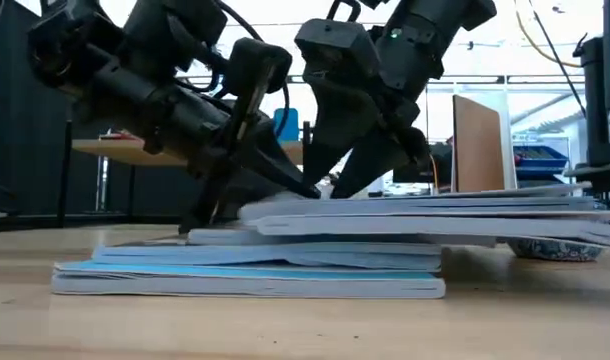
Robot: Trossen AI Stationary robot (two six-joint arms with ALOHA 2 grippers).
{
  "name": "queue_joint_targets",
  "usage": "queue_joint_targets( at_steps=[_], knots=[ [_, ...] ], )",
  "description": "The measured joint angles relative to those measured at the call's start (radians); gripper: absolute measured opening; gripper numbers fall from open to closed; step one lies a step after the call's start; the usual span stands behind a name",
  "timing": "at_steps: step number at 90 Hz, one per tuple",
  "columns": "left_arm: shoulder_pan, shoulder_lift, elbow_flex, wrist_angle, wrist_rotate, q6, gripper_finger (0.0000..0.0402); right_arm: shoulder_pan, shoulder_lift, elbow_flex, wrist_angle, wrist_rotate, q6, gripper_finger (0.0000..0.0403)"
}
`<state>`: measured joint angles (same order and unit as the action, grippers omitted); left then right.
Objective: Stock shelves
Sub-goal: Put the blue/brown book into the white book shelf
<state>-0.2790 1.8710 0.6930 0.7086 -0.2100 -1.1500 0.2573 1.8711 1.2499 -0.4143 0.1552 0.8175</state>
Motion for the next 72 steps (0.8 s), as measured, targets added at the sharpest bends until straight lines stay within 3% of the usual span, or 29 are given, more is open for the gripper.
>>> queue_joint_targets(
  at_steps=[22,40,57,72],
  knots=[
    [-0.003,-0.051,0.0,-0.006,0.001,0.07,0.0006,-0.002,-0.161,0.0,-0.25,0.063,-0.019,0.0219],
    [0.017,-0.153,0.024,-0.025,-0.03,0.219,0.0004,0.0,-0.351,0.0,-0.42,0.144,-0.01,0.0219],
    [0.055,-0.186,0.147,-0.044,-0.06,0.394,0.0003,0.008,-0.546,0.0,-0.488,0.251,0.006,0.0219],
    [0.091,-0.185,0.341,-0.278,-0.111,0.582,0.0002,0.026,-0.709,0.0,-0.502,0.32,-0.029,0.0219]
  ],
)
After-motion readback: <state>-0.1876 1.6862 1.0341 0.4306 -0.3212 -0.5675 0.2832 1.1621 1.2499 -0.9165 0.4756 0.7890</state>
